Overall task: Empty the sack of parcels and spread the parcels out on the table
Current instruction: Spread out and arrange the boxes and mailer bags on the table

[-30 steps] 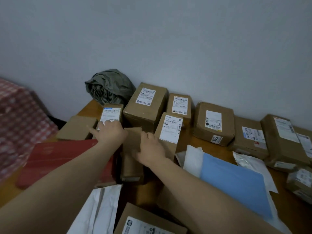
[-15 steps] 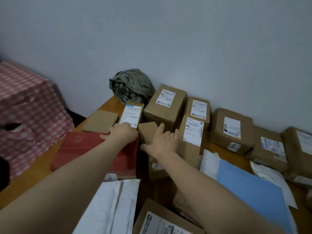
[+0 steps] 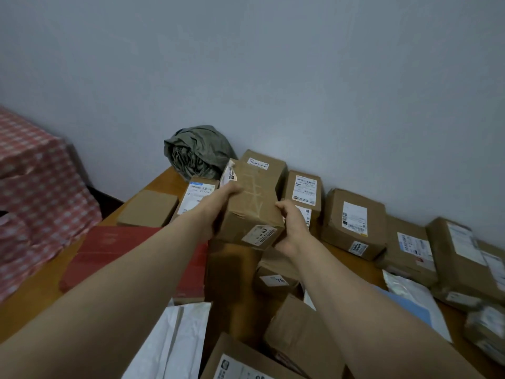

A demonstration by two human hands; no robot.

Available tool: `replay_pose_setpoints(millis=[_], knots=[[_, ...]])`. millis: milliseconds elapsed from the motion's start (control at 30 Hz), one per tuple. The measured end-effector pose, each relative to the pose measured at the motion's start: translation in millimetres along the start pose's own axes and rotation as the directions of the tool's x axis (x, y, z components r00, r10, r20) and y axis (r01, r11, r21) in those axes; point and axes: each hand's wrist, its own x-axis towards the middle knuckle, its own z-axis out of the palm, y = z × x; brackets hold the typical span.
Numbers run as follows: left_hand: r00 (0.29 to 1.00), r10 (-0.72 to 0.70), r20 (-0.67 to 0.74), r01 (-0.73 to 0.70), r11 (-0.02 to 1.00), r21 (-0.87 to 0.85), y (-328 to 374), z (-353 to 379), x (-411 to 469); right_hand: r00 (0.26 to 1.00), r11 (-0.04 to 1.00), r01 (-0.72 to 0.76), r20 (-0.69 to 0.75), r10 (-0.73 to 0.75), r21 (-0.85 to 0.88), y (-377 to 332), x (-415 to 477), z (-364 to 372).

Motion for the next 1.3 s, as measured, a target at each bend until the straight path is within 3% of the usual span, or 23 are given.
replay_pose_setpoints(millis=[67,133,200,267,400,600,667,767,900,1000,1167,1300], knots=[[0.992,0.034,-0.119,-0.025,0.997,0.078,0,-2,7,0.990,0.953,0.113,-0.053,-0.133,-0.282,2,4,-1],[0.962,0.167,-0.217,-0.101,0.953,0.284,-1,-1,12,0.961,0.831,0.223,-0.026,-0.274,-0.510,3,7,0],[0.939,0.283,-0.196,-0.175,0.882,0.437,-2,3,13,0.977,0.855,0.210,0.066,-0.203,-0.474,4,3,6],[0.942,0.306,-0.137,-0.215,0.865,0.454,-1,9,13,0.989,0.893,0.146,0.075,-0.126,-0.427,4,-1,12],[0.959,0.254,-0.122,-0.182,0.890,0.417,1,13,18,0.970,0.801,0.201,-0.001,-0.244,-0.564,17,11,18],[0.982,0.139,-0.131,-0.085,0.934,0.348,-5,10,28,0.964,0.479,0.127,-0.006,-0.267,-0.868,31,23,26],[0.968,0.201,-0.152,-0.127,0.910,0.395,-9,3,34,0.948,0.373,0.120,-0.005,-0.318,-0.920,36,25,32],[0.901,0.360,-0.243,-0.146,0.778,0.611,-12,-18,32,0.940,0.236,0.138,0.051,-0.339,-0.962,46,30,47],[0.779,0.447,-0.440,0.069,0.636,0.768,-12,-66,35,0.927,0.114,0.145,0.095,-0.364,-0.983,57,29,66],[0.735,0.377,-0.564,0.279,0.590,0.758,-8,-97,40,0.915,0.049,0.122,0.093,-0.394,-0.991,65,28,70],[0.727,0.259,-0.635,0.441,0.533,0.722,-7,-133,59,0.912,-0.009,0.083,0.080,-0.402,-0.996,64,30,63],[0.787,0.139,-0.602,0.471,0.495,0.730,-4,-138,67,0.948,-0.037,0.032,0.042,-0.316,-0.999,67,34,58]])
